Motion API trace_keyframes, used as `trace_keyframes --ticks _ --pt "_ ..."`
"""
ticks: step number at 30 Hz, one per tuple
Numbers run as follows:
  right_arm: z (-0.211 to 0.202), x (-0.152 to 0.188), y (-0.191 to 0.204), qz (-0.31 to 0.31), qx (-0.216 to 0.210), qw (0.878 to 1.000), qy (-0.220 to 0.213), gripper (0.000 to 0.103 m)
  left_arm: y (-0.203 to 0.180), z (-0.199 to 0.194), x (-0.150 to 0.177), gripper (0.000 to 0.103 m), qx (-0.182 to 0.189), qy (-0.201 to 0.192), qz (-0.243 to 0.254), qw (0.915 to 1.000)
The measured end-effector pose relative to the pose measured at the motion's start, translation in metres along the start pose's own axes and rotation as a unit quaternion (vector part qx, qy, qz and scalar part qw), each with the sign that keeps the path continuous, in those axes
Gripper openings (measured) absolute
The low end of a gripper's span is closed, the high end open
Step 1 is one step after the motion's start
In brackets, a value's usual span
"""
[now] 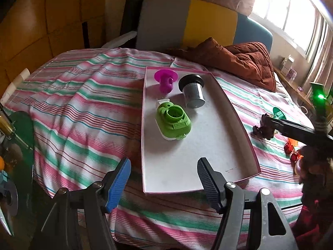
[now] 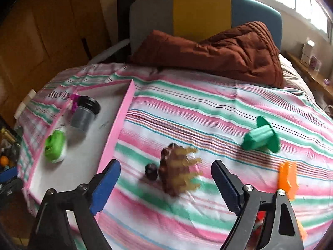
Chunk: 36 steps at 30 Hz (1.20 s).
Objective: Organize rigid objects
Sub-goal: 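Lift the brown pumpkin with the right gripper toward the tray, then lower the brown pumpkin into the tray and open the right gripper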
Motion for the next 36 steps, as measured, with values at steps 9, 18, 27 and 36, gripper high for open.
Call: trace_keyframes --ticks 9,18,27,36 --pt "0.001 -0.003 0.0 0.002 0.027 1.0 0.009 0.039 0.007 0.002 -0.001 0.068 -0.003 -0.001 -0.009 1.0" --pt "-0.042 -0.025 0.065 -0.025 -0.071 0.996 -0.044 0.039 0.02 -0.003 0.001 0.068 -0.009 -0.01 -0.017 0.9998" --pt "-0.005 -0.017 0.136 -0.093 -0.089 0.992 0.001 0.039 0.036 -0.015 0.001 0.068 -0.029 -0.029 -0.028 0.9988" --pt "0.042 -0.029 0.145 -0.076 -0.058 0.995 0.036 0.053 0.042 -0.02 0.001 0.068 -0.037 -0.034 -0.028 0.9984"
Point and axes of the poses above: each gripper's, at about its wrist camera, not at the fingertips, and z roughly the way its jaws point, y to its left, x to its underside, the point moved 1 cm from there along z, roughly the way its jaws point, and after that the axes turned 2 degrees about x, right-handed, at the moved point
